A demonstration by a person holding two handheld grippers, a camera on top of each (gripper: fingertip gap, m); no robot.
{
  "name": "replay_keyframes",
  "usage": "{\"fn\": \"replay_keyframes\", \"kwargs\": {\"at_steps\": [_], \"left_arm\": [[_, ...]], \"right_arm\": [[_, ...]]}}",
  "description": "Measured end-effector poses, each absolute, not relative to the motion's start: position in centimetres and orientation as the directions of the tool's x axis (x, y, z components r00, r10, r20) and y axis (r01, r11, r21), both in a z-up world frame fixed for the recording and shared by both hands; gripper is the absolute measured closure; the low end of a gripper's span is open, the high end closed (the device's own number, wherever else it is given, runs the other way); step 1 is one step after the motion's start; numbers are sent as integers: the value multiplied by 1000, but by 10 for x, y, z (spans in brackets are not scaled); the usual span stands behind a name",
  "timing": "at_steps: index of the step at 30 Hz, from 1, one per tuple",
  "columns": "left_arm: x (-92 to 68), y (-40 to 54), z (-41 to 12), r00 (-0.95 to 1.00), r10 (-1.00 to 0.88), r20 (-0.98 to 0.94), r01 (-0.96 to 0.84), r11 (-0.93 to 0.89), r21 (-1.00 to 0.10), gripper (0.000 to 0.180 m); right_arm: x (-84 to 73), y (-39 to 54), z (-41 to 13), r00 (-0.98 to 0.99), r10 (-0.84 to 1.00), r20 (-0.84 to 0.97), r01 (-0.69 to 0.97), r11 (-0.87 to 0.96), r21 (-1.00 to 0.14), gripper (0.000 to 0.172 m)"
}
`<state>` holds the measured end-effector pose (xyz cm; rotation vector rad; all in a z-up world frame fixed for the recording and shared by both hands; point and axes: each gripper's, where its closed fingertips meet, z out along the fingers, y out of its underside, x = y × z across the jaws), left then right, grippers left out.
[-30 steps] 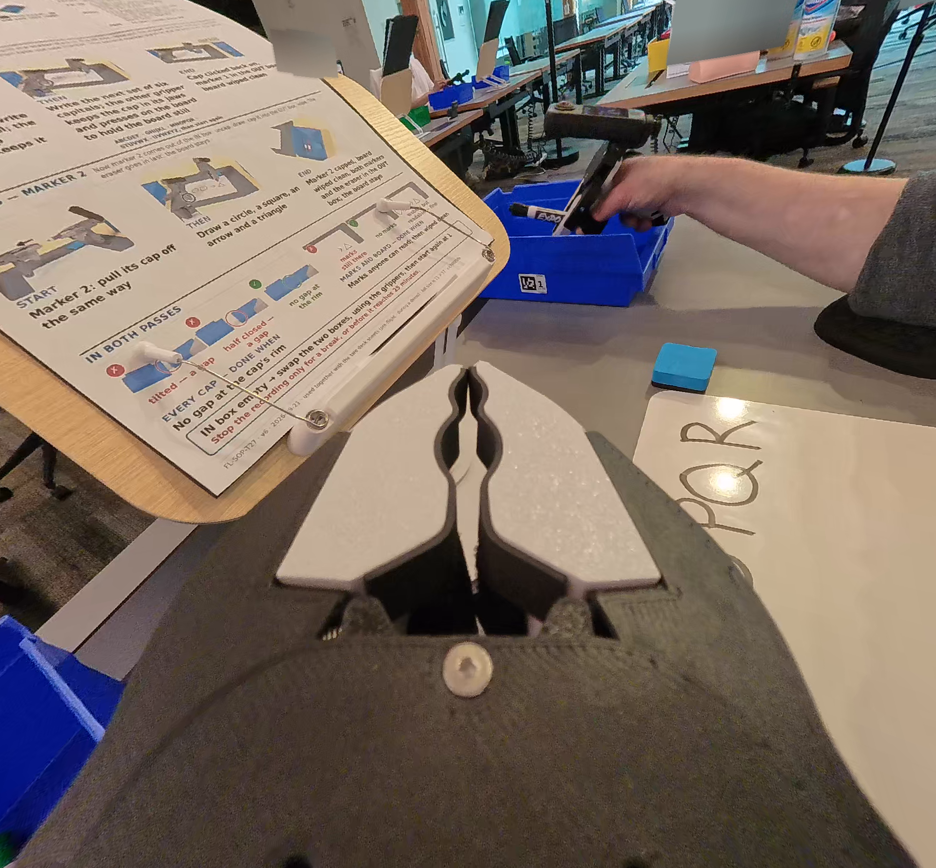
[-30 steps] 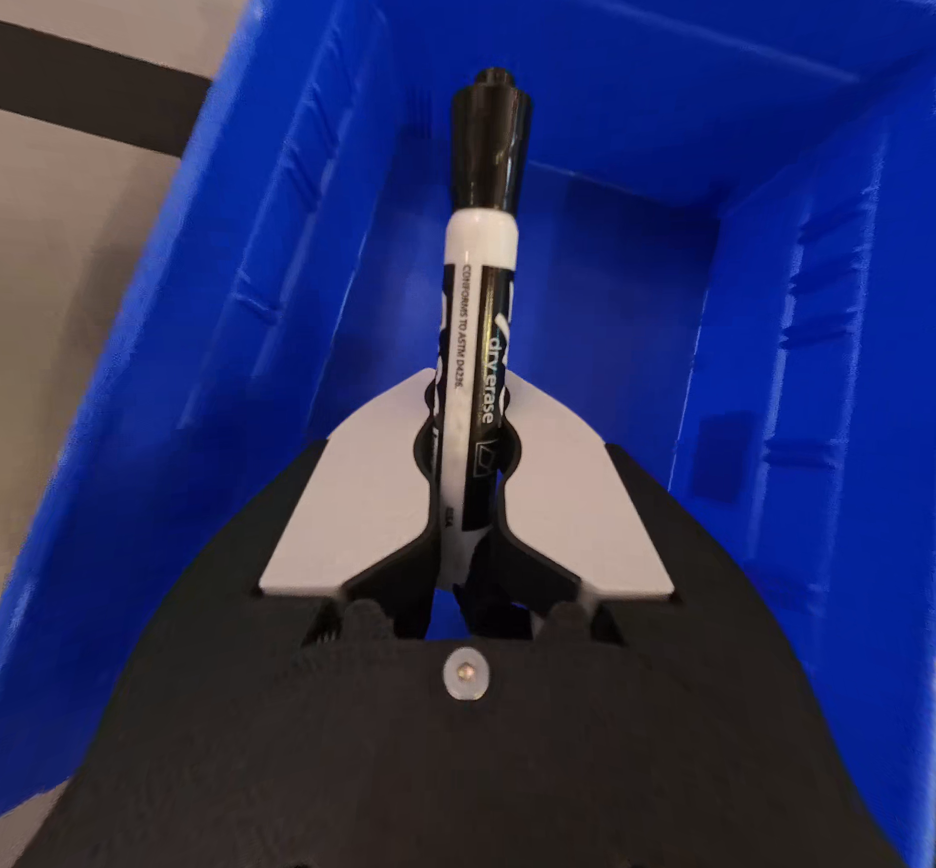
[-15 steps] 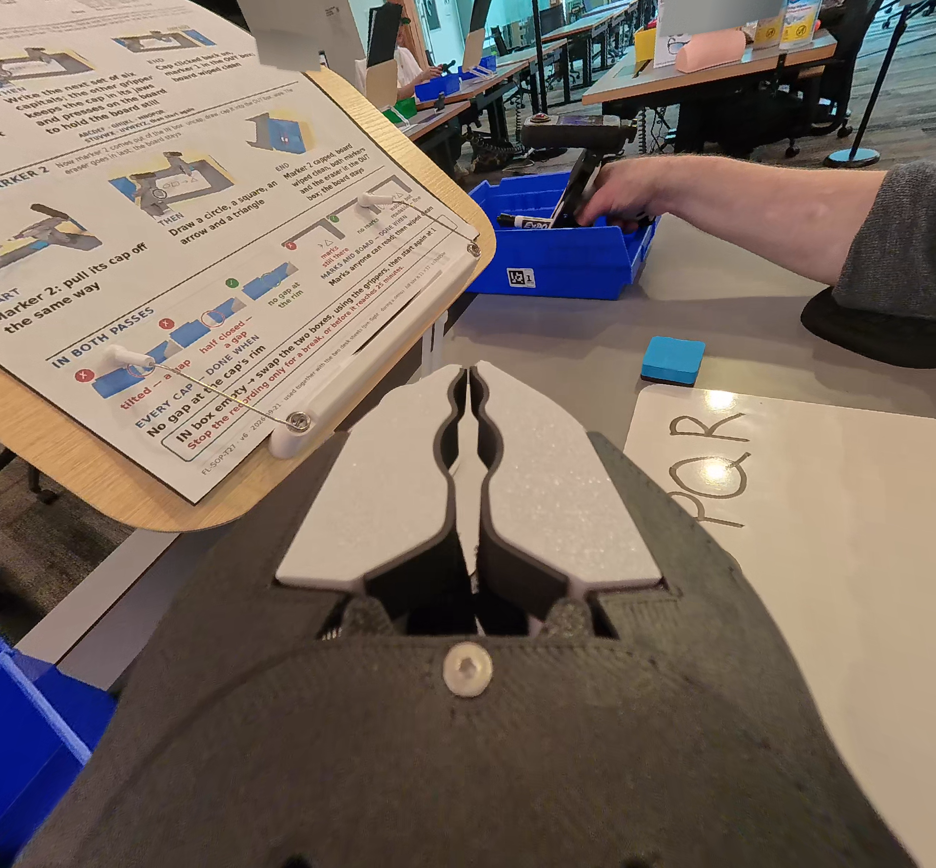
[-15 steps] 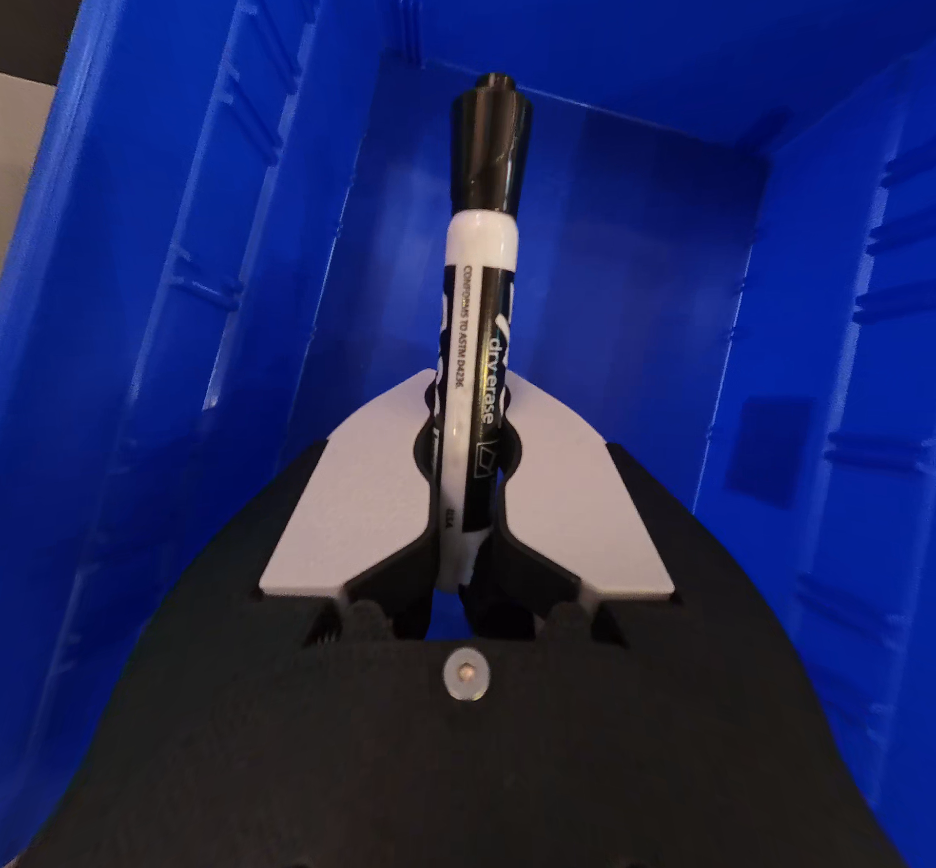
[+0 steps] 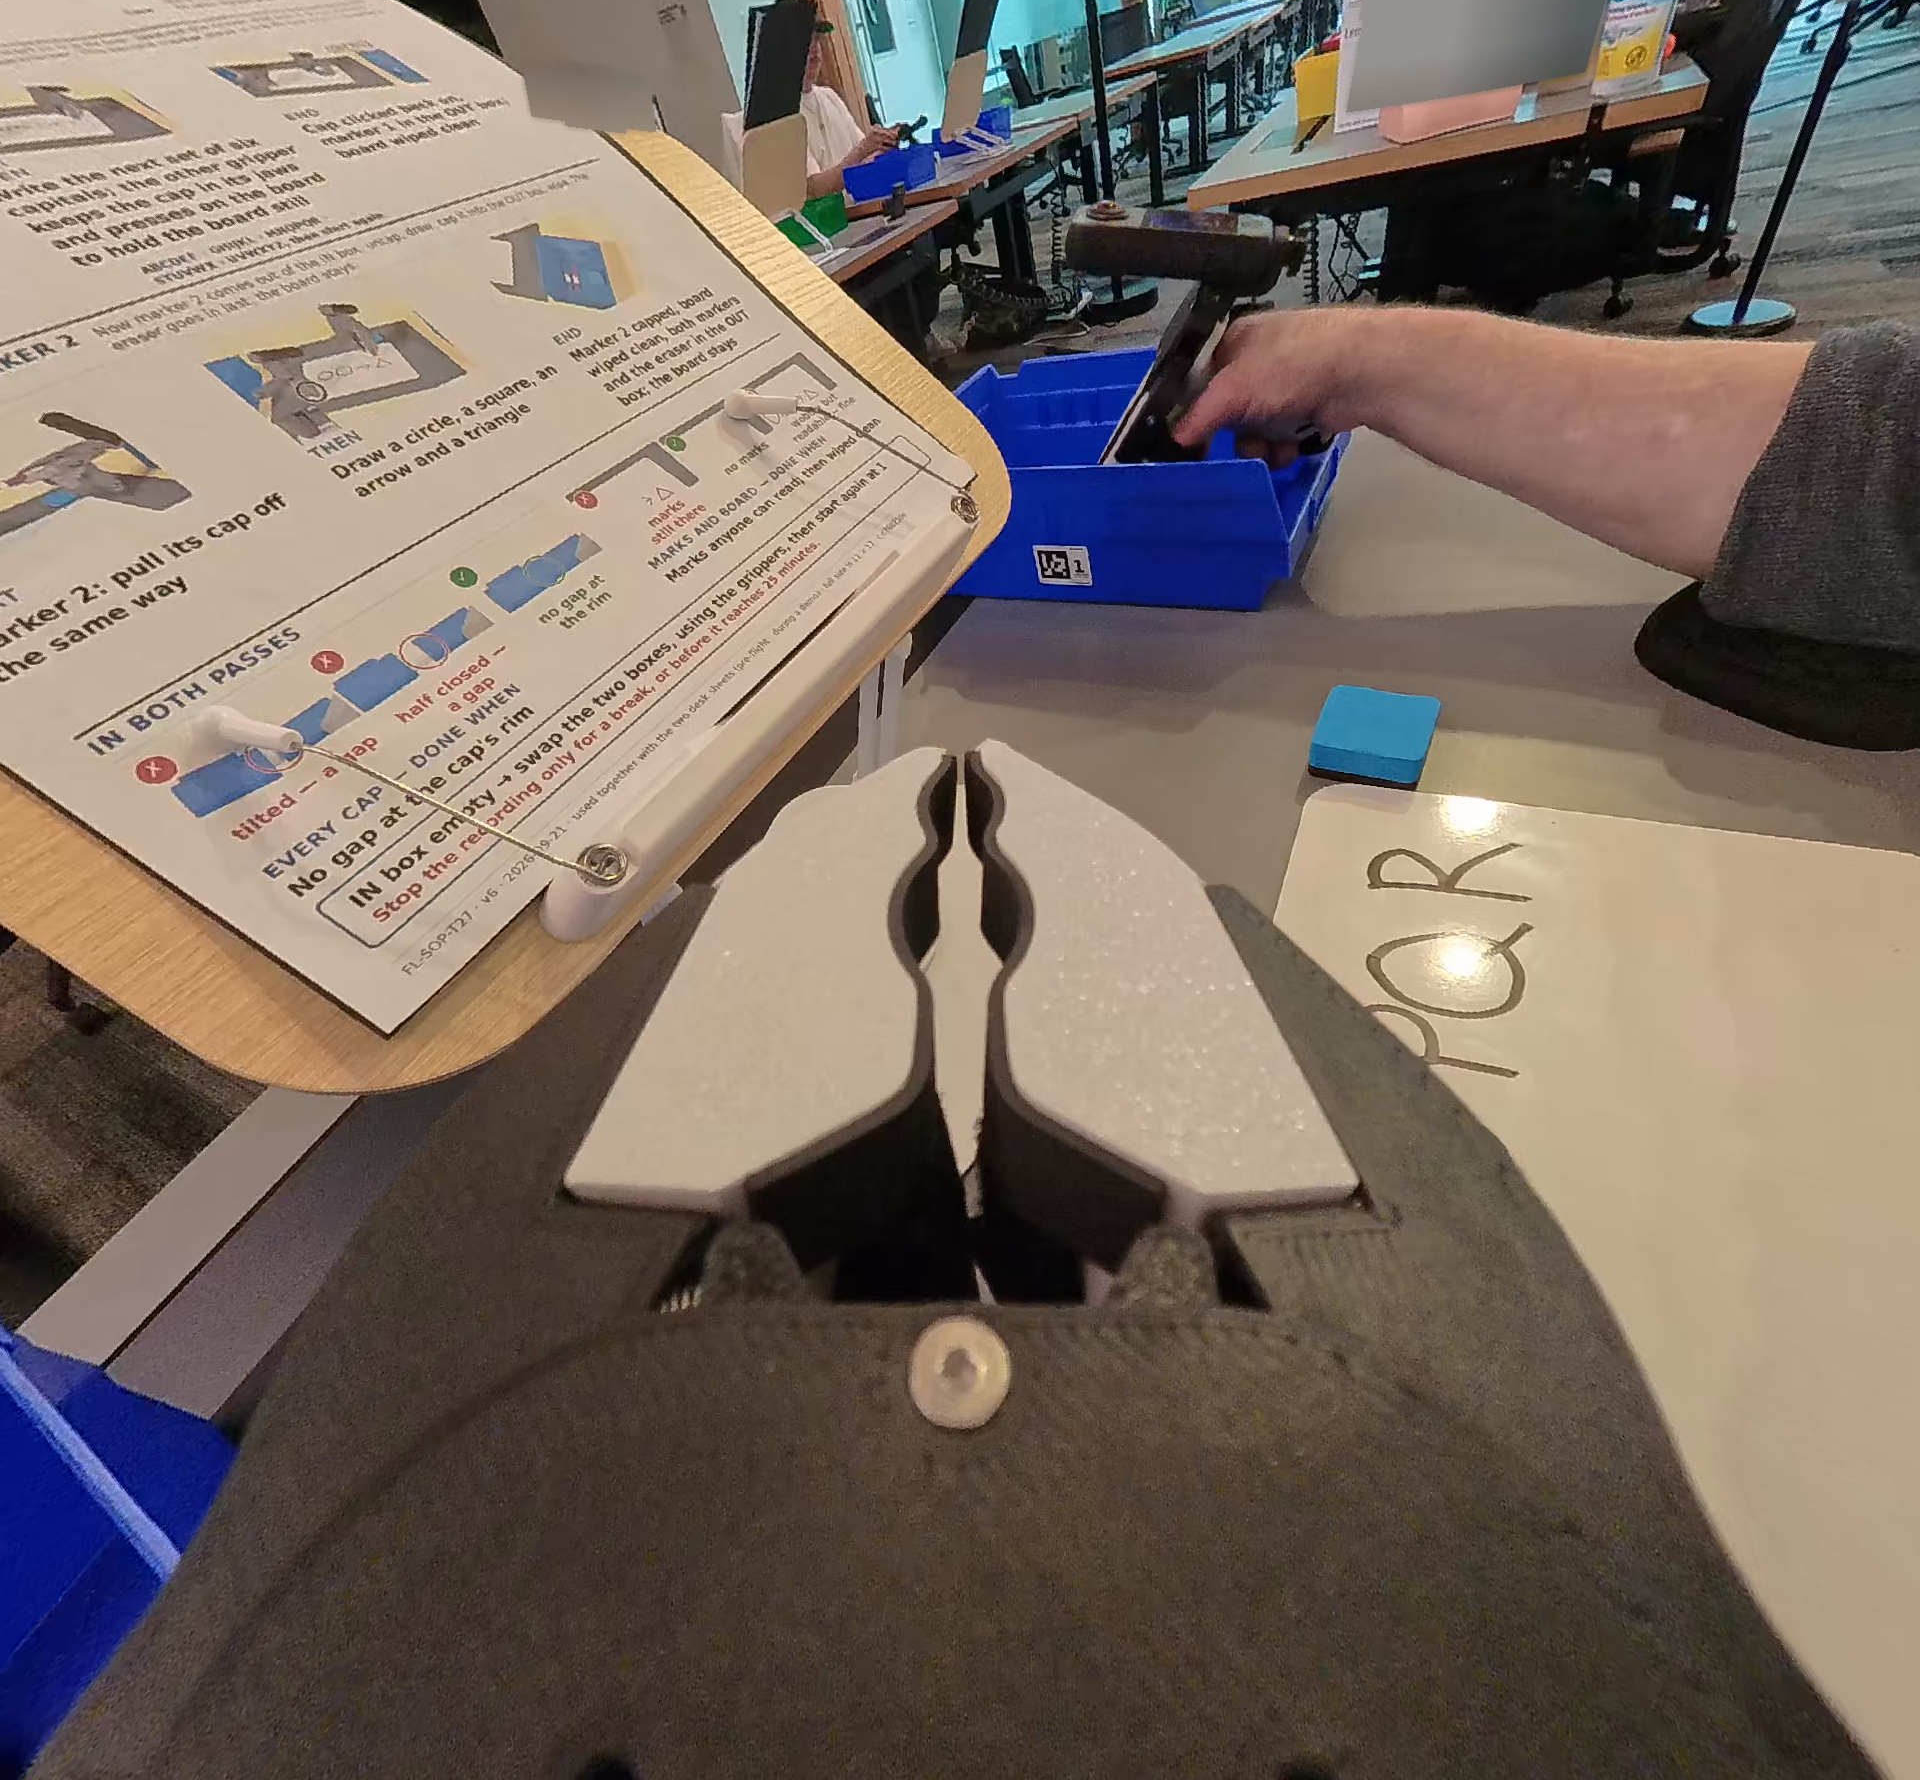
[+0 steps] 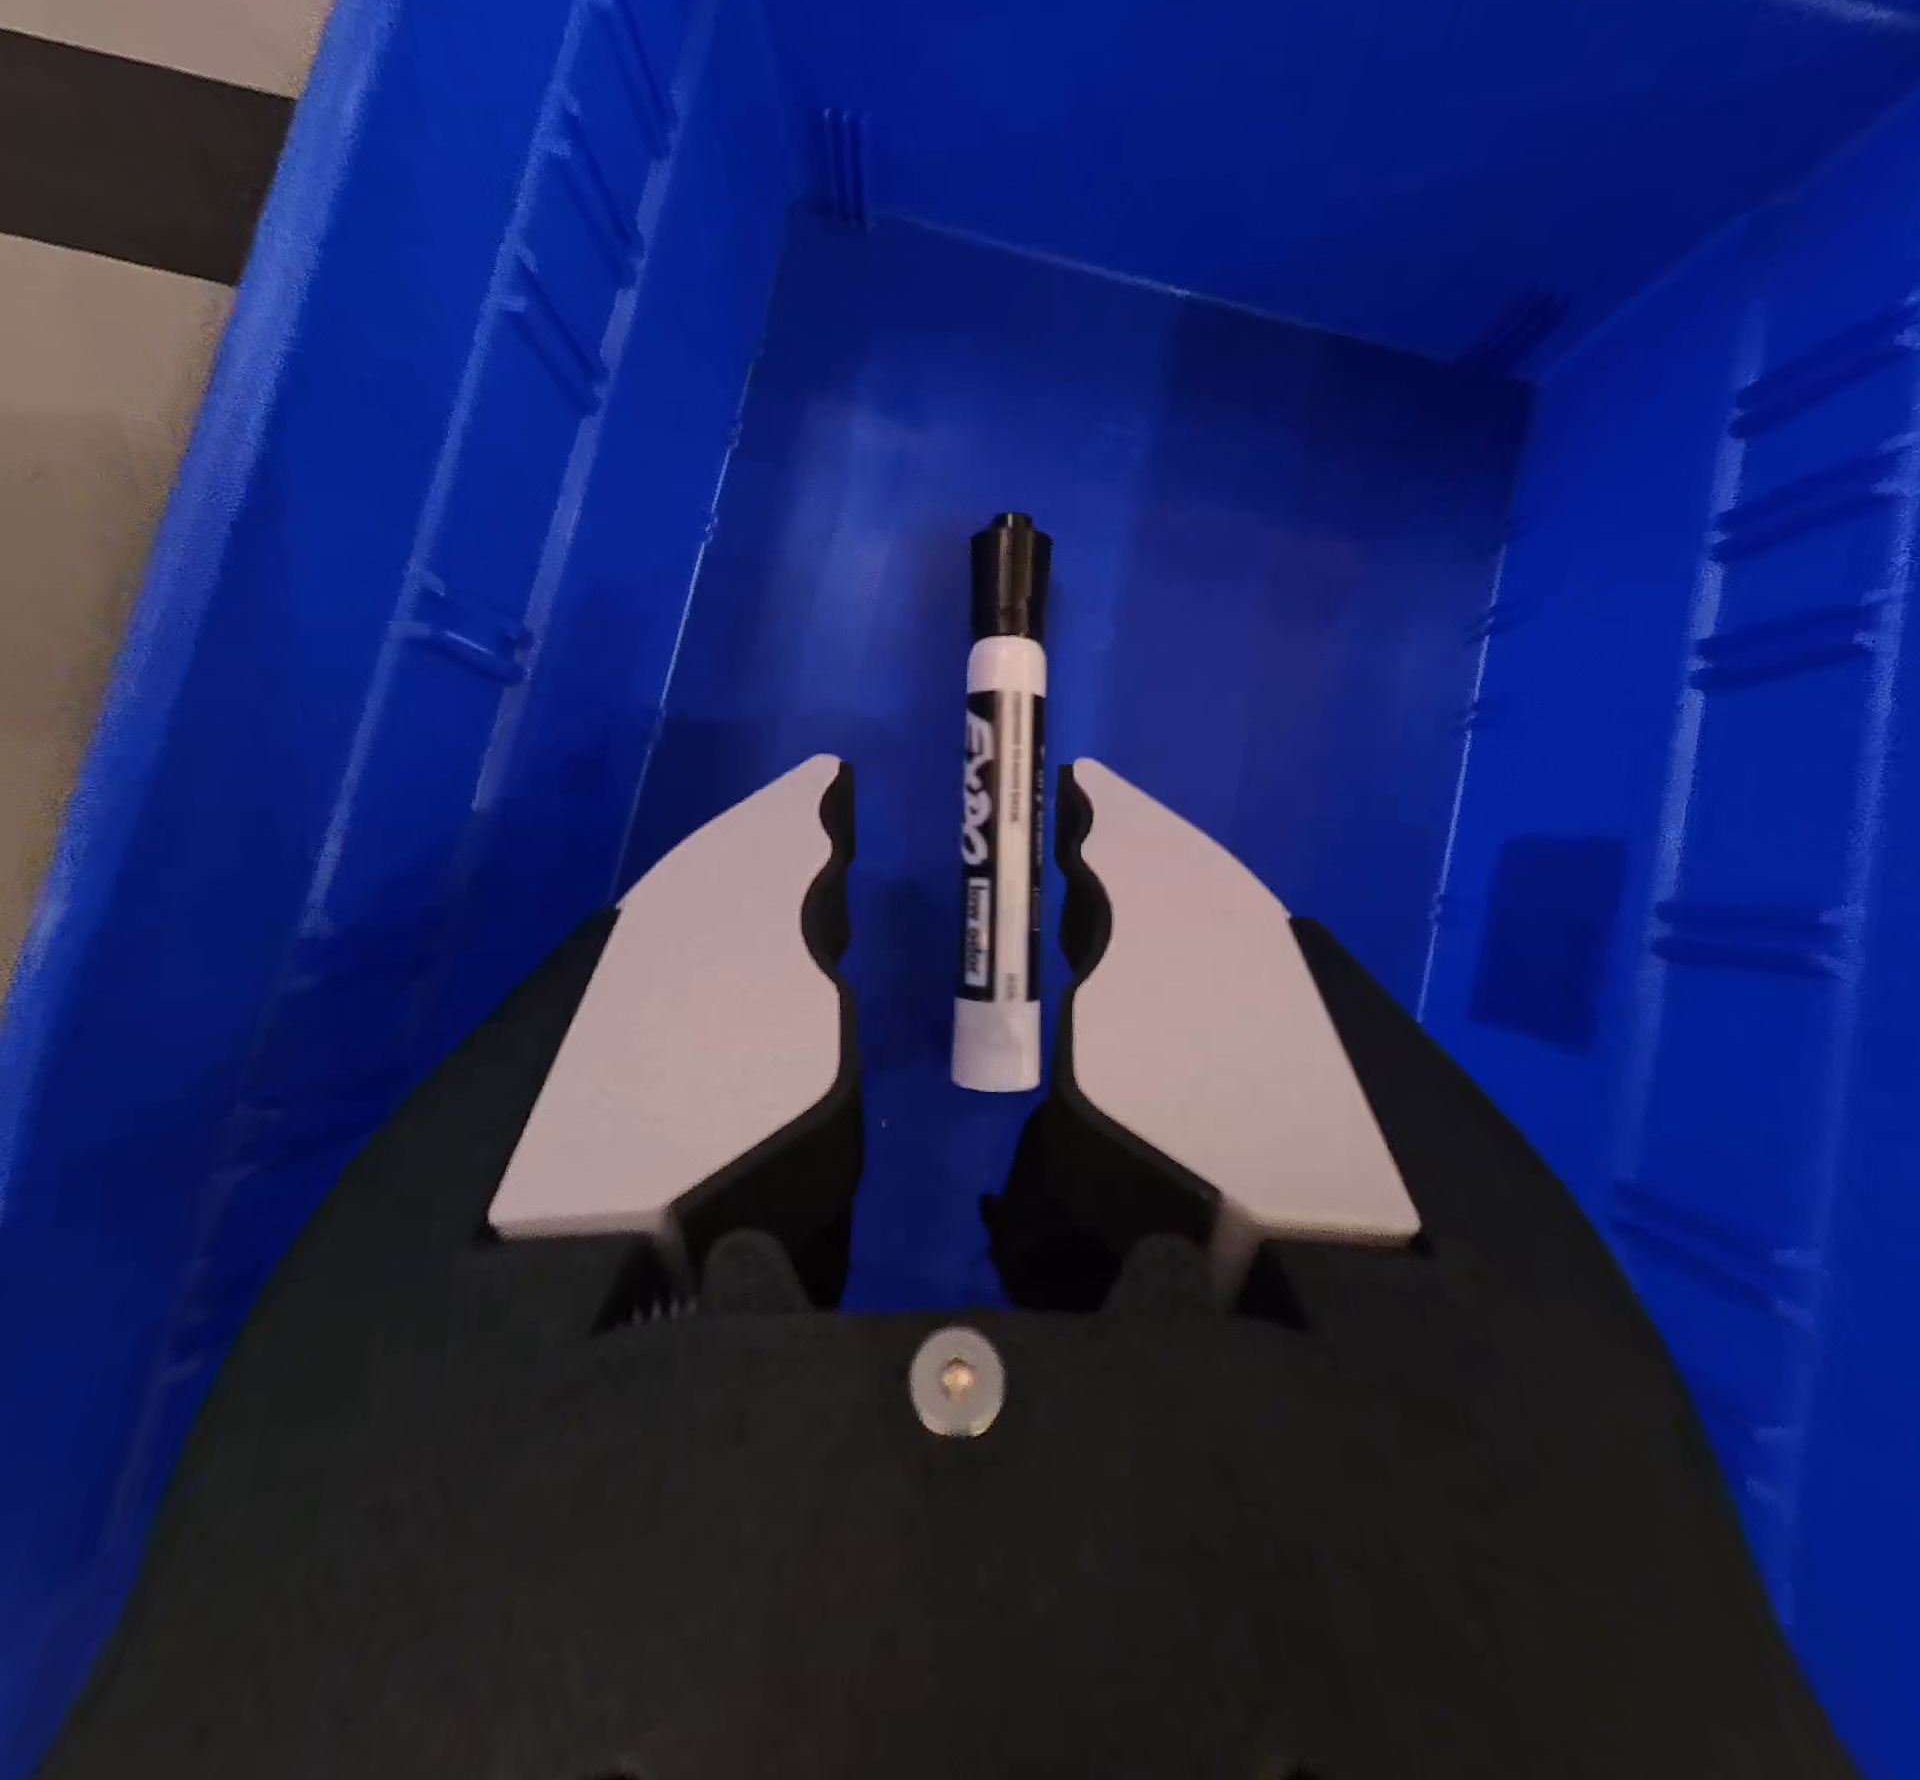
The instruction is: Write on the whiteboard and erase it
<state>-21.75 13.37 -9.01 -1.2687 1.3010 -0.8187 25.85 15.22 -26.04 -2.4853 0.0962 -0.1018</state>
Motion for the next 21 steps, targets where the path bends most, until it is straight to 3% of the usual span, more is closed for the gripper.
{"fn": "replay_keyframes", "kwargs": {"at_steps": [11,16,21], "left_arm": [[-217,135,-90,170,-961,-219,-203,183,-962,168],[-216,136,-94,166,-963,-213,-215,175,-961,163],[-215,139,-97,177,-961,-212,-224,170,-960,163]], "right_arm": [[246,160,-187,978,-91,186,80,-662,-746,134],[221,160,-136,905,-58,422,310,-591,-745,136],[182,159,-93,865,-16,502,435,-474,-766,138]]}}
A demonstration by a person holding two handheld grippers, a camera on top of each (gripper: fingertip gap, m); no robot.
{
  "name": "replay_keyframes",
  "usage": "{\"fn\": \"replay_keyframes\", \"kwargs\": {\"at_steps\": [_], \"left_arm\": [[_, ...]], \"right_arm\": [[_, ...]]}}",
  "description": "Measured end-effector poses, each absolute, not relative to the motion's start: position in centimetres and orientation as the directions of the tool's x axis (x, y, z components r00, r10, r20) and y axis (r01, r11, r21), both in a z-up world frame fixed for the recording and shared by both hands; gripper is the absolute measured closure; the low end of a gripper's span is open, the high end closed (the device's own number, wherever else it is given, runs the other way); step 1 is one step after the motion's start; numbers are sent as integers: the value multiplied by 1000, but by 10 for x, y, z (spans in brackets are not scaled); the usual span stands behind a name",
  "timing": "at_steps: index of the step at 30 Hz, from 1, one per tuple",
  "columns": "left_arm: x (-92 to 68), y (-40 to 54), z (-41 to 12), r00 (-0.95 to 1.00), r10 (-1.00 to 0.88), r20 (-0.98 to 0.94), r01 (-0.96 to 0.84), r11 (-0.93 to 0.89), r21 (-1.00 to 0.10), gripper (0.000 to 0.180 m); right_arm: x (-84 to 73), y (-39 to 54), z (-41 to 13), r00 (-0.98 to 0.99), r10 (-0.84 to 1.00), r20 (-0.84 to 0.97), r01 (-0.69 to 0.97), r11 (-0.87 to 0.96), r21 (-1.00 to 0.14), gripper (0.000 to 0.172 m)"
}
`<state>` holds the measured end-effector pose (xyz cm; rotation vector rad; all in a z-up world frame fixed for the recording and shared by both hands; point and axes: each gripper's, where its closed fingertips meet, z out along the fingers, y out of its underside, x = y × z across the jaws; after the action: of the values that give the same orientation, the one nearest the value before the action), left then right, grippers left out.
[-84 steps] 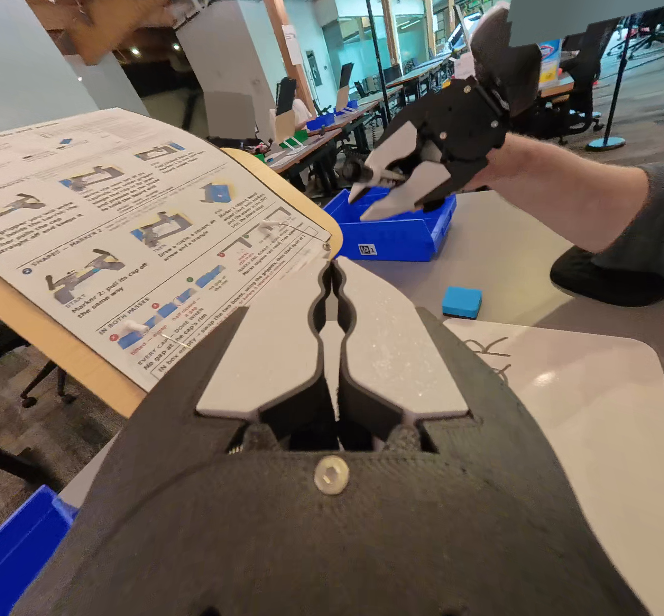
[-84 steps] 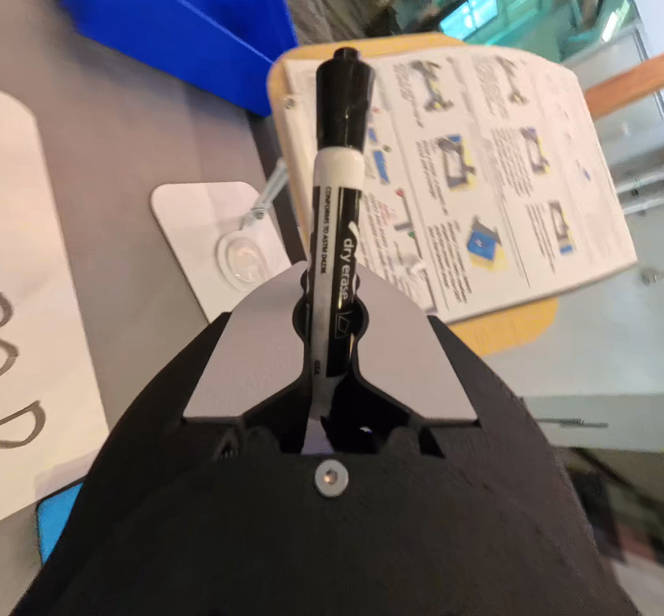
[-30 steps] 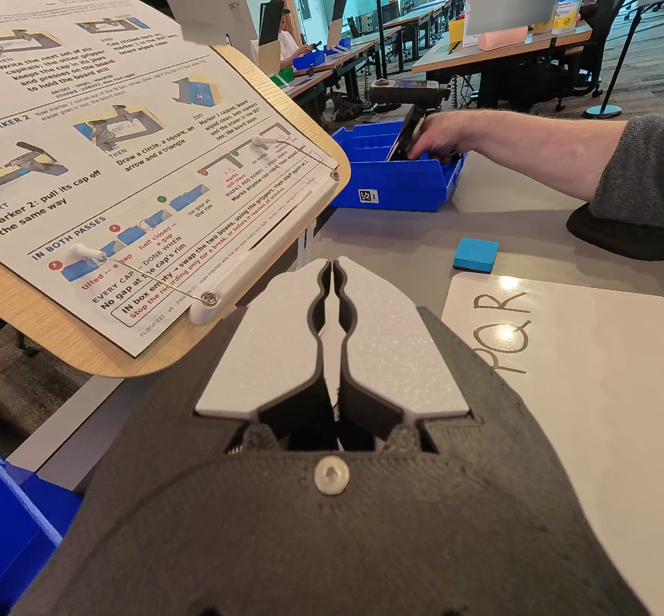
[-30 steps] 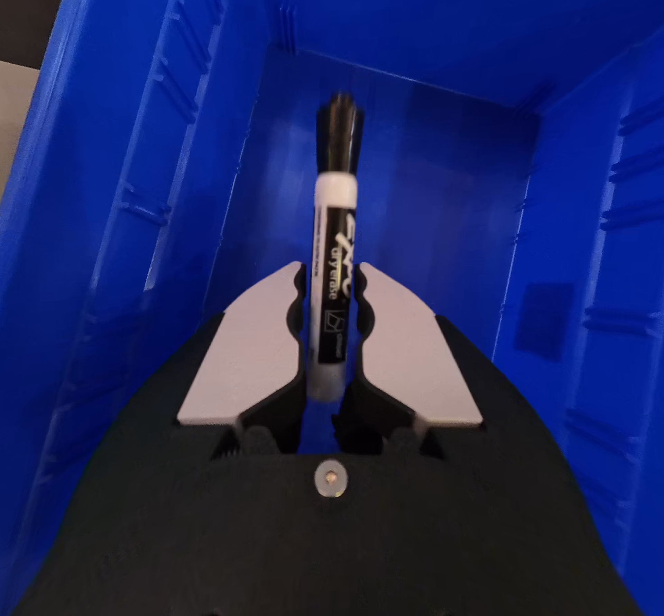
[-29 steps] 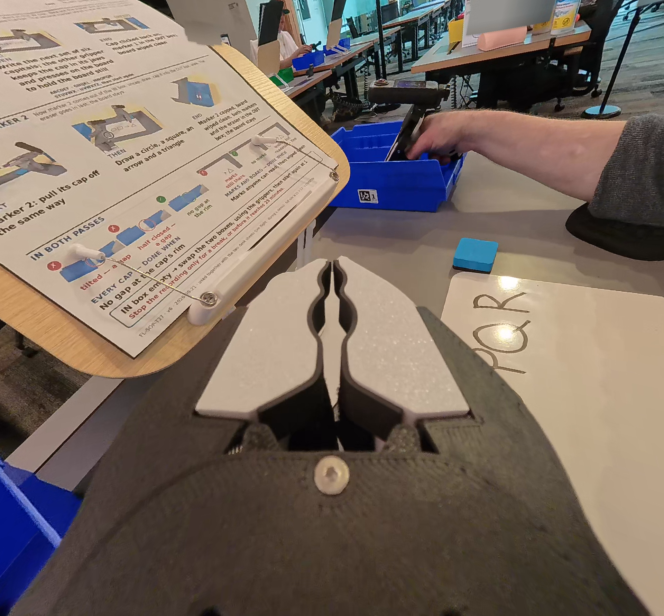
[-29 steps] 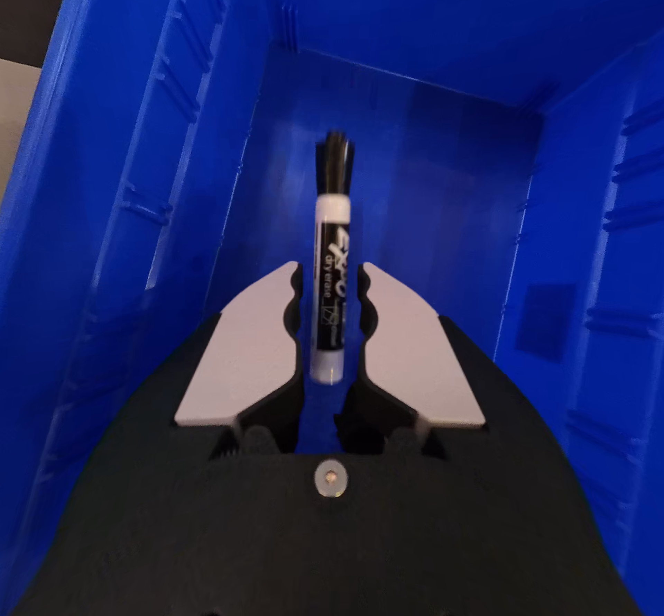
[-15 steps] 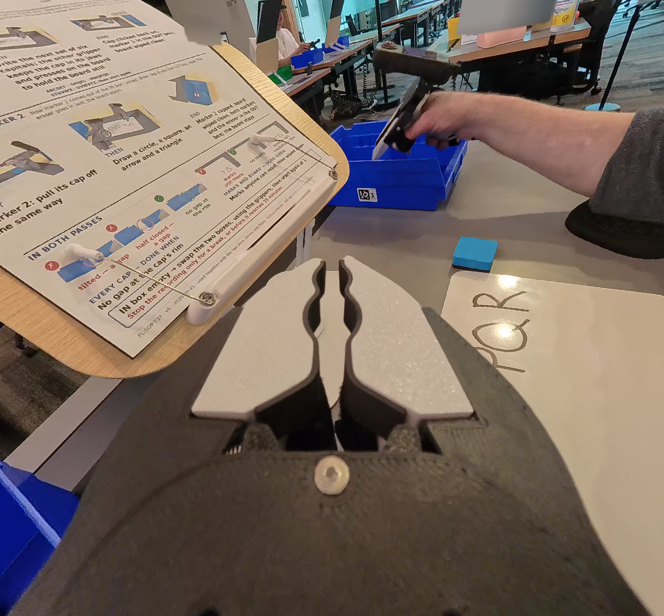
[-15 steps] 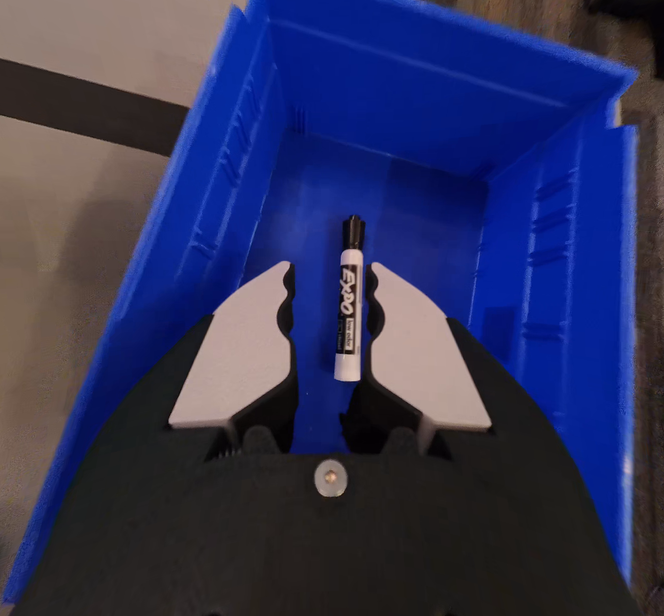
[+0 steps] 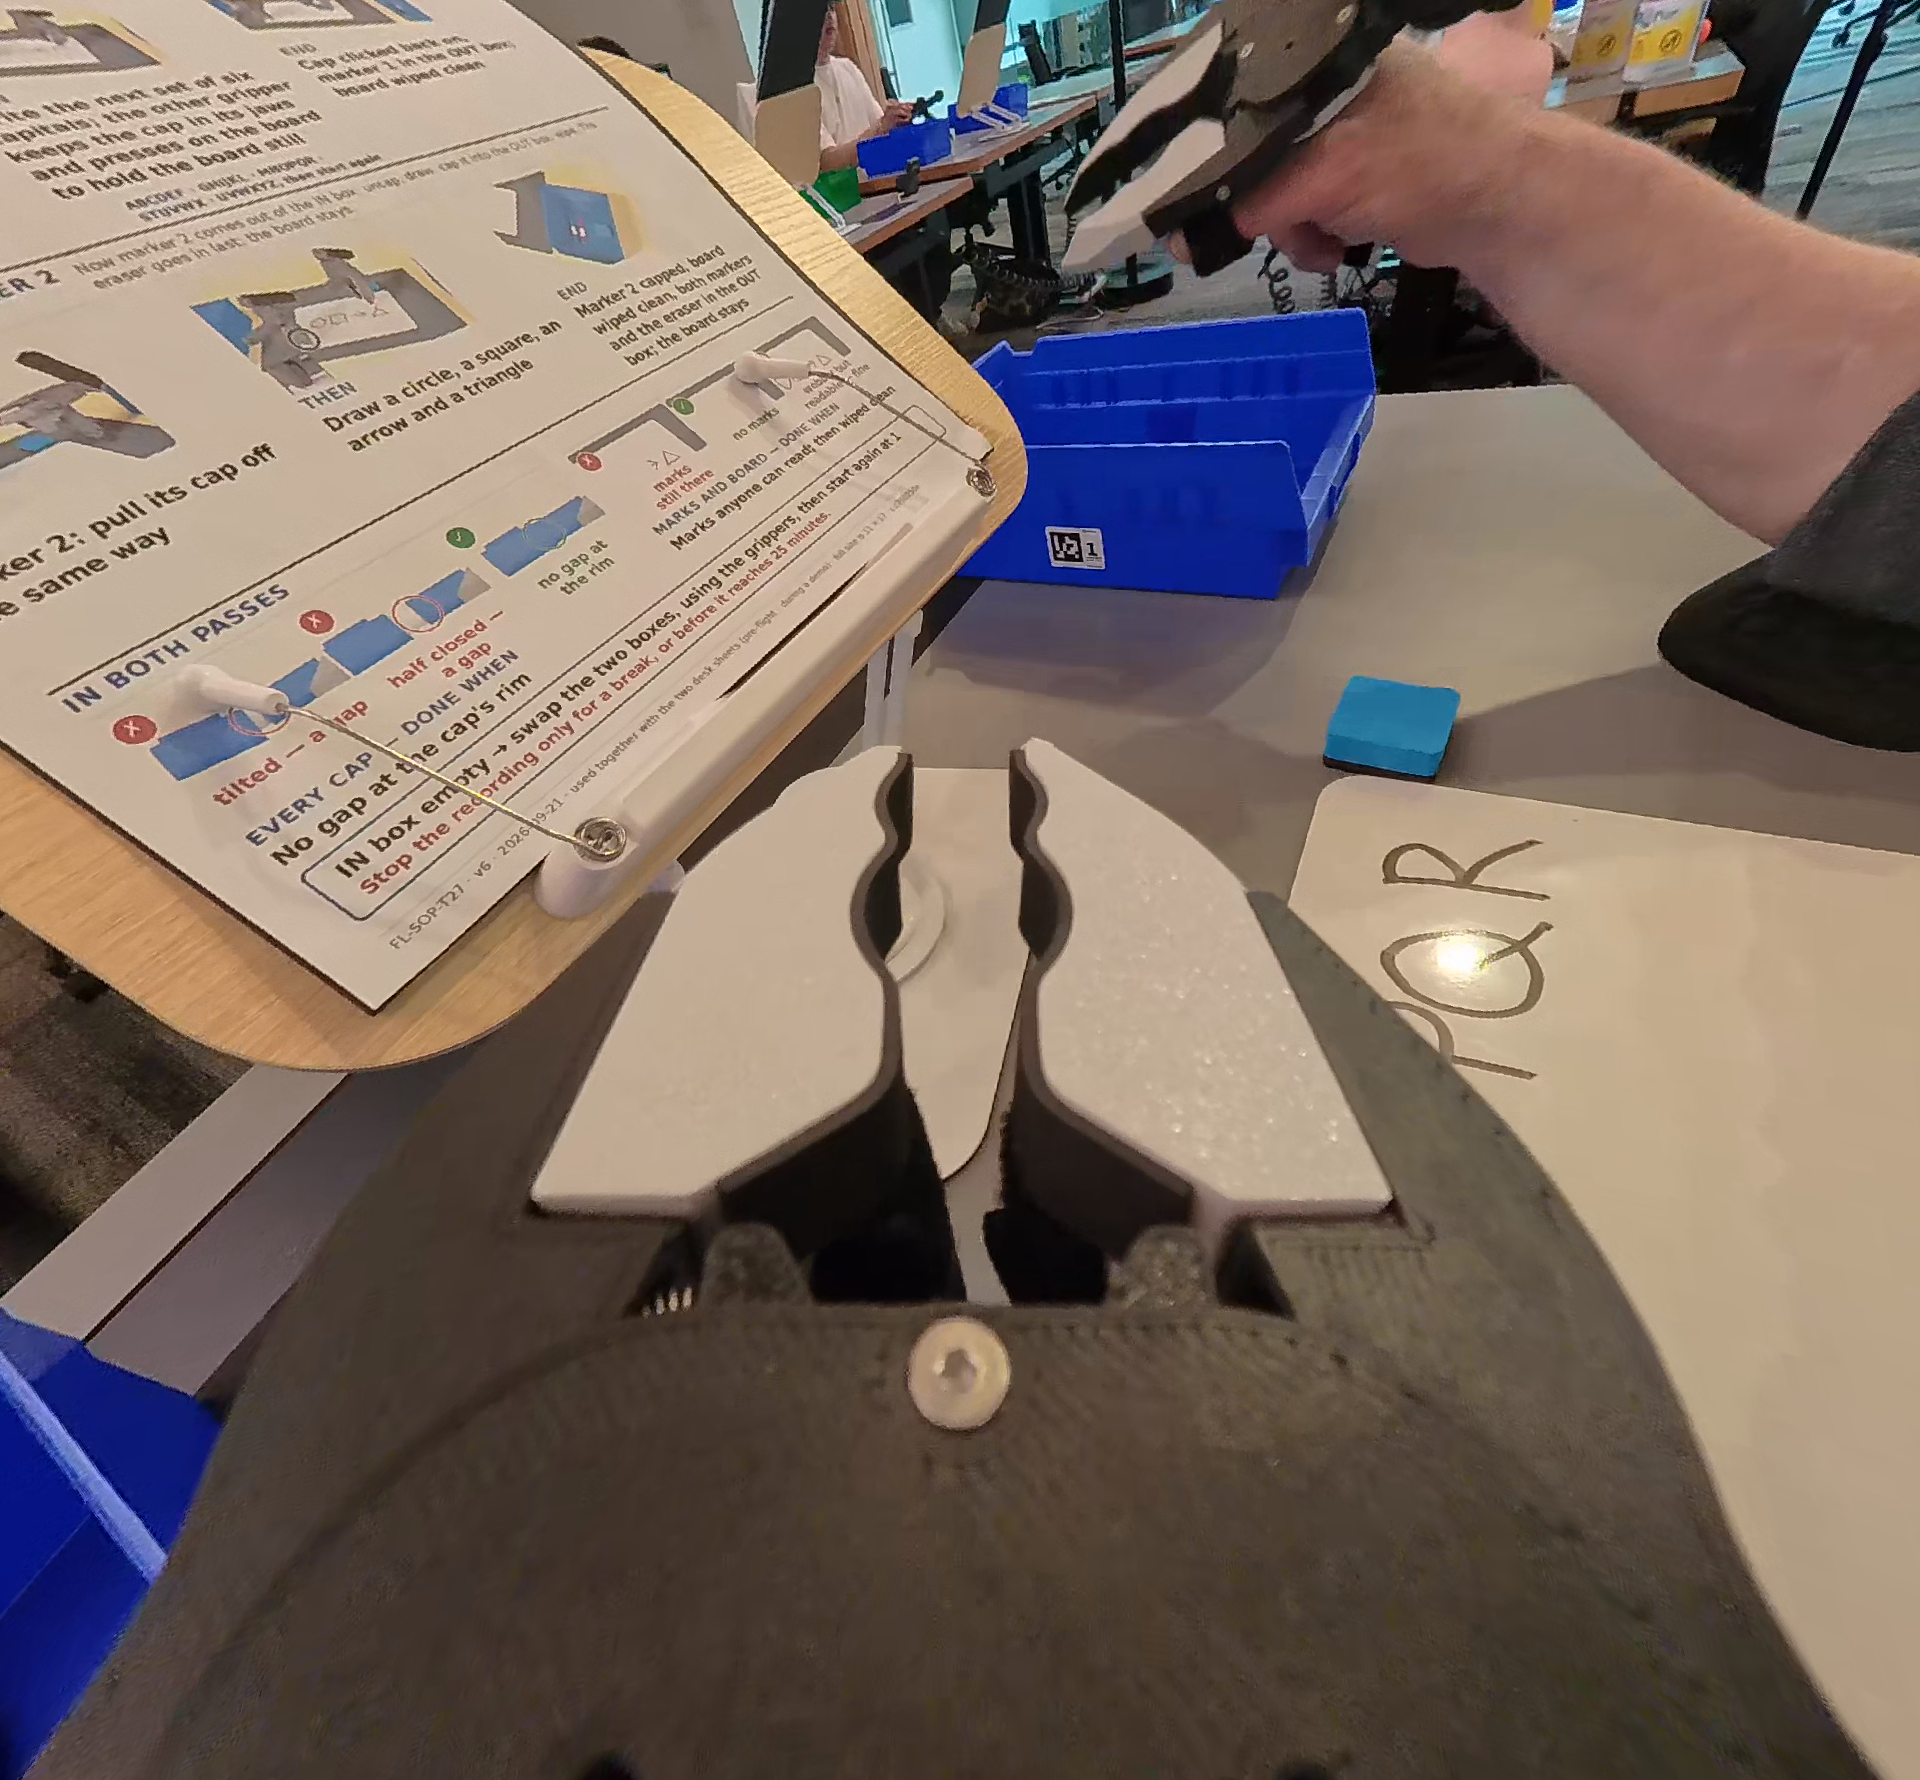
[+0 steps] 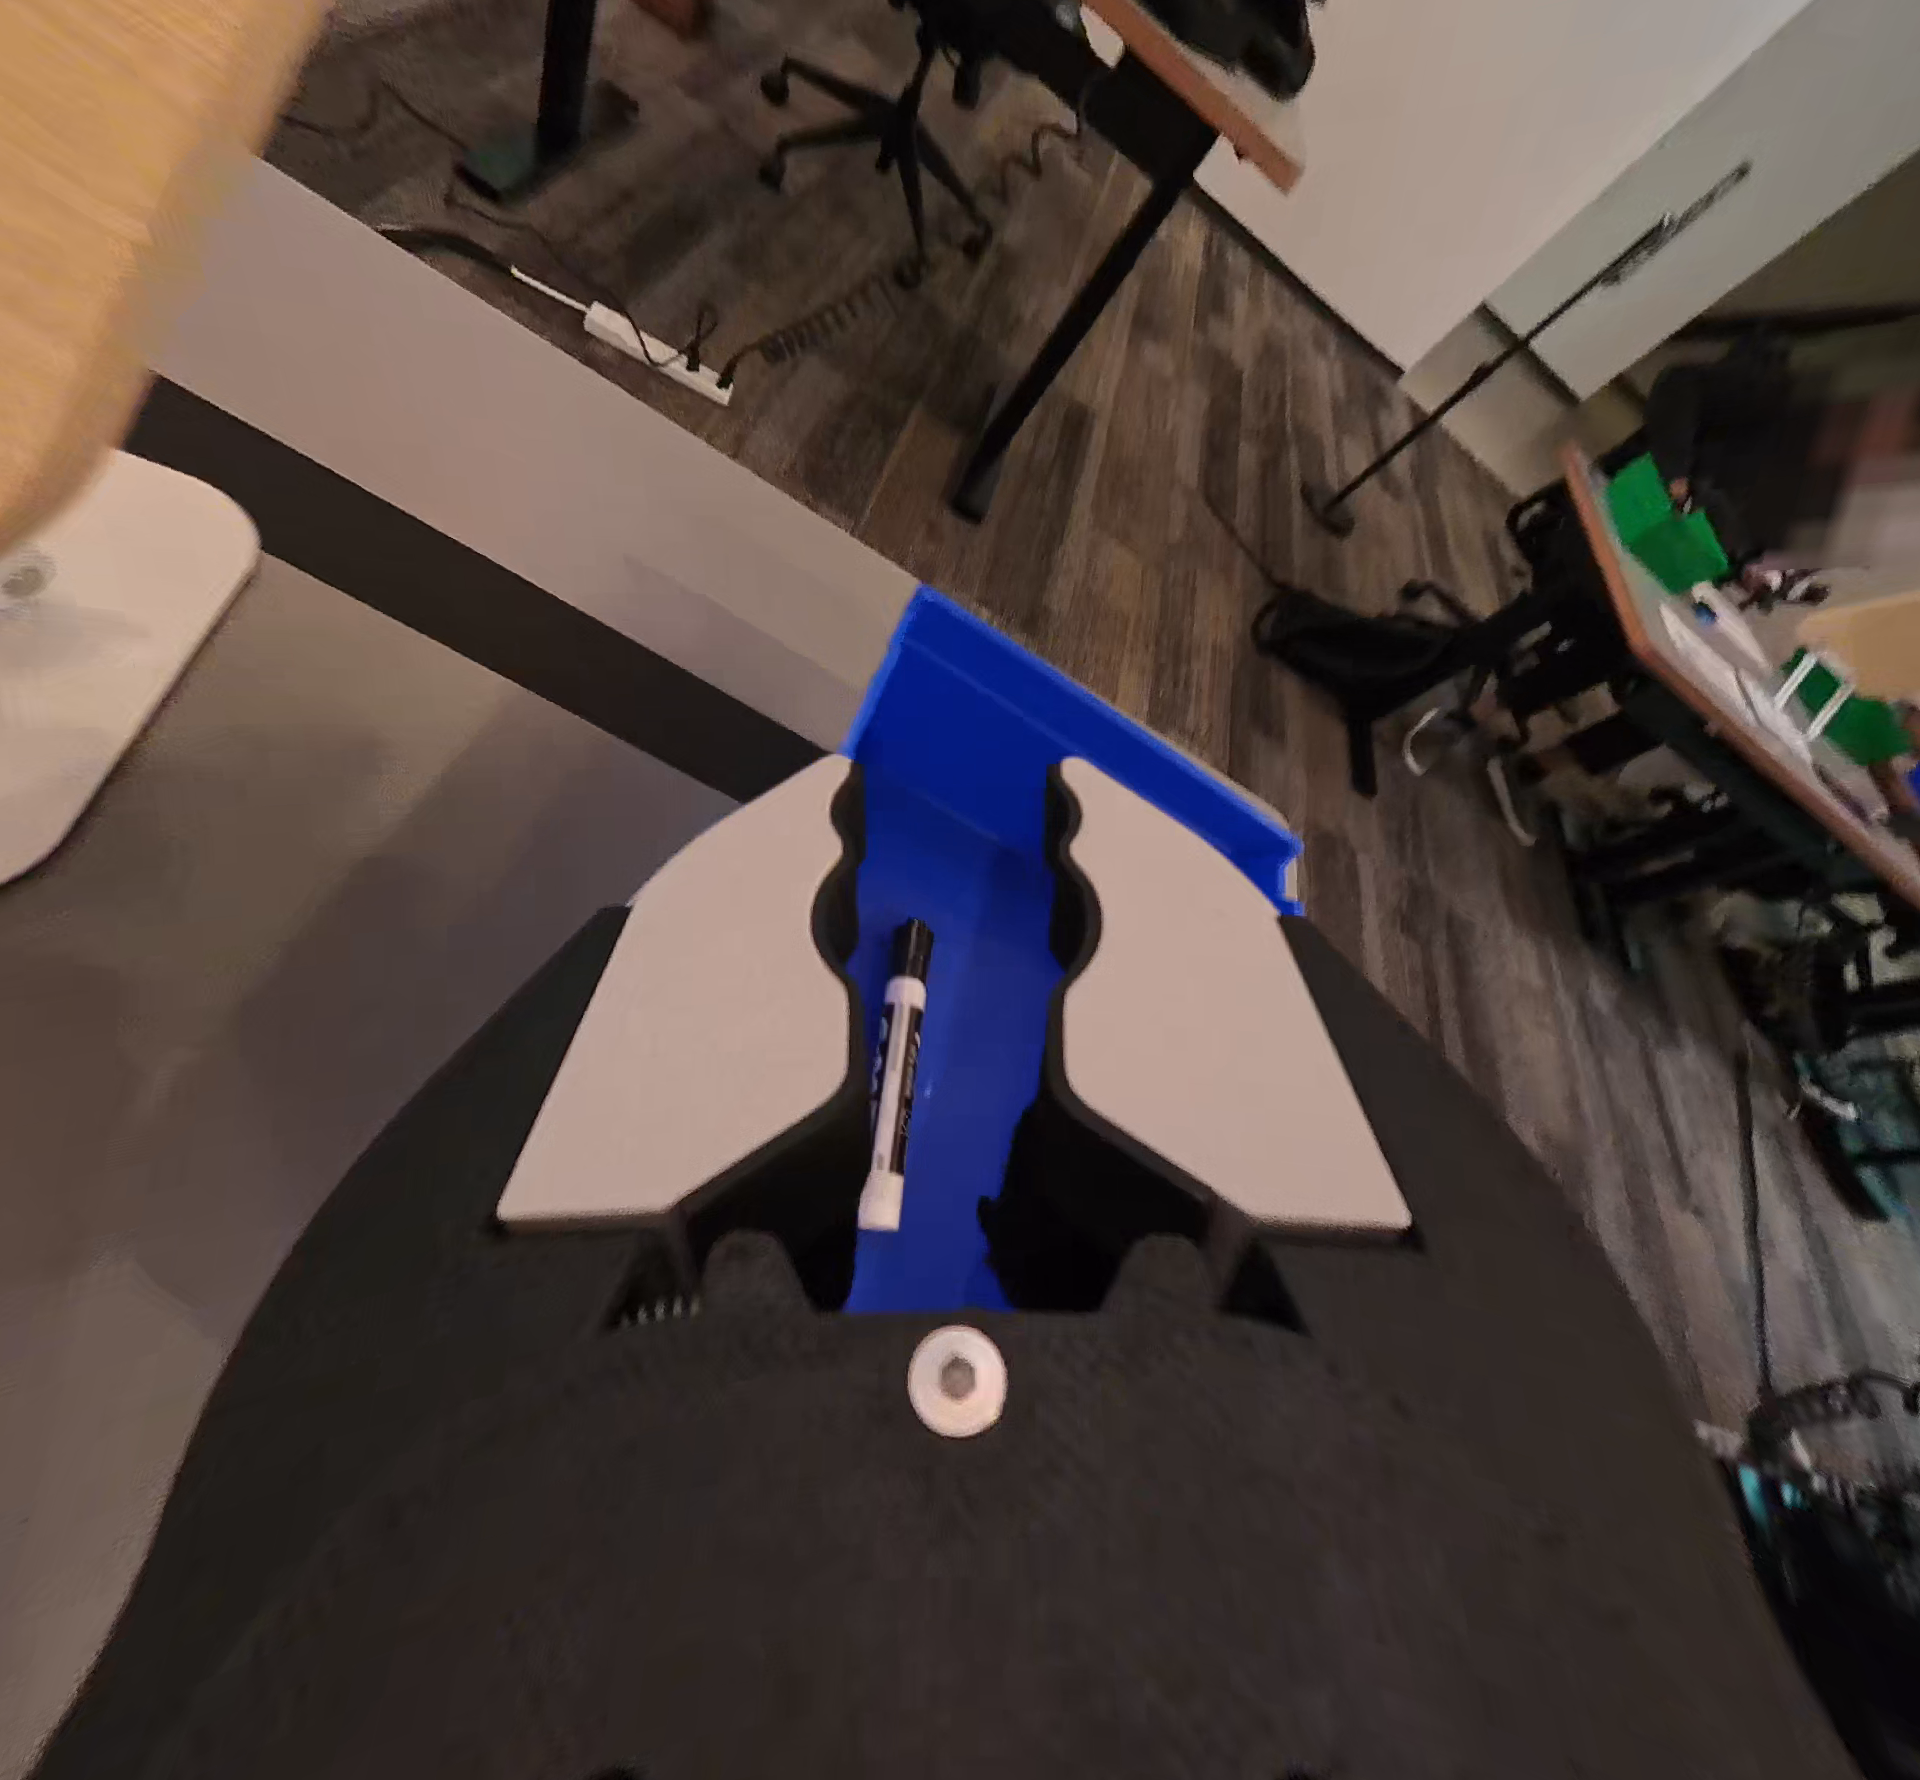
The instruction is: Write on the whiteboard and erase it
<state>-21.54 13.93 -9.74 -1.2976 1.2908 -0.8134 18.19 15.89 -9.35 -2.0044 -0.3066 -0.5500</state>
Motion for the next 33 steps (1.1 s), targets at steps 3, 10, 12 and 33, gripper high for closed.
{"fn": "replay_keyframes", "kwargs": {"at_steps": [3,10,12,33], "left_arm": [[-216,141,-99,183,-961,-209,-224,167,-960,162],[-213,141,-103,179,-962,-207,-230,164,-959,167],[-213,140,-104,176,-962,-210,-232,167,-958,170],[-204,131,-112,152,-950,-272,-274,224,-935,165]], "right_arm": [[158,158,-78,848,38,529,499,-397,-771,138],[95,153,-63,785,224,577,618,-225,-753,141],[76,150,-65,750,292,594,653,-181,-736,143],[-51,113,-87,423,606,674,792,115,-600,150]]}}
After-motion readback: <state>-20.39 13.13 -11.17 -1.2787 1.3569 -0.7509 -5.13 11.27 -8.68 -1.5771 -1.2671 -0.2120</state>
